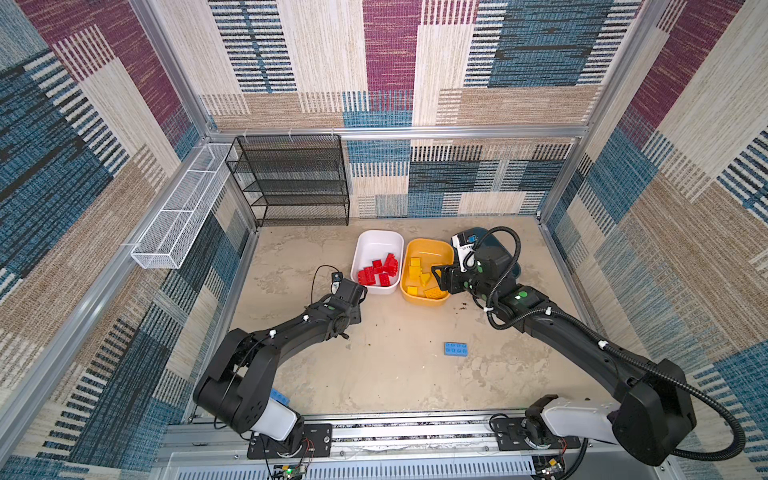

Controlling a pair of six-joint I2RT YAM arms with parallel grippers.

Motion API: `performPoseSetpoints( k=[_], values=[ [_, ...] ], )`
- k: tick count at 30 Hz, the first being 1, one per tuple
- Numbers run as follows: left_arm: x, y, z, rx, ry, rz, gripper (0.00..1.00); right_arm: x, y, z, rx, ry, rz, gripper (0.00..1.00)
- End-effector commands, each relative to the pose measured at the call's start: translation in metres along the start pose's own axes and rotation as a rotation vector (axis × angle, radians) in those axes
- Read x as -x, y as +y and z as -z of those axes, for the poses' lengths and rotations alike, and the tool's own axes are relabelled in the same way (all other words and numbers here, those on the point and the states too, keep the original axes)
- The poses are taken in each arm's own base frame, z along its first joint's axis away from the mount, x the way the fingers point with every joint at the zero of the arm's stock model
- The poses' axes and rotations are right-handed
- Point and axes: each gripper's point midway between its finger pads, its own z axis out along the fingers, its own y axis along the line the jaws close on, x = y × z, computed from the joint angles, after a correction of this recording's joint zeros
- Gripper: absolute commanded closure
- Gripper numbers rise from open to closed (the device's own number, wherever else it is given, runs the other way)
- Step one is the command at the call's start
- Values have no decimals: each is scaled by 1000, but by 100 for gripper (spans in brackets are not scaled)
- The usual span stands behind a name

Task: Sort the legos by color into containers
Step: 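Grasp the flat blue plate with the left gripper while the right withdraws, then carry the blue plate over the teal tub with the left gripper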

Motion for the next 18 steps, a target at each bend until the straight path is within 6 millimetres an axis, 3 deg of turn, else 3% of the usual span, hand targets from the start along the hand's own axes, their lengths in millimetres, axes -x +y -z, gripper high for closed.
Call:
performPoseSetpoints(
  k=[1, 8, 15, 18],
  values=[
    [7, -5, -13, 1, 15, -30, 34, 8, -4, 3, -30, -48, 16, 25],
    [-2, 3, -35, 19, 75, -3, 43, 0, -7, 5, -35, -49, 25, 25],
    [-7, 3, -38, 19, 103, -4, 74, 2, -4, 7, -20, -54, 24, 26],
    [-7, 2, -35, 6, 105, -6, 80, 5, -2, 10, -13, -64, 21, 26]
  ],
)
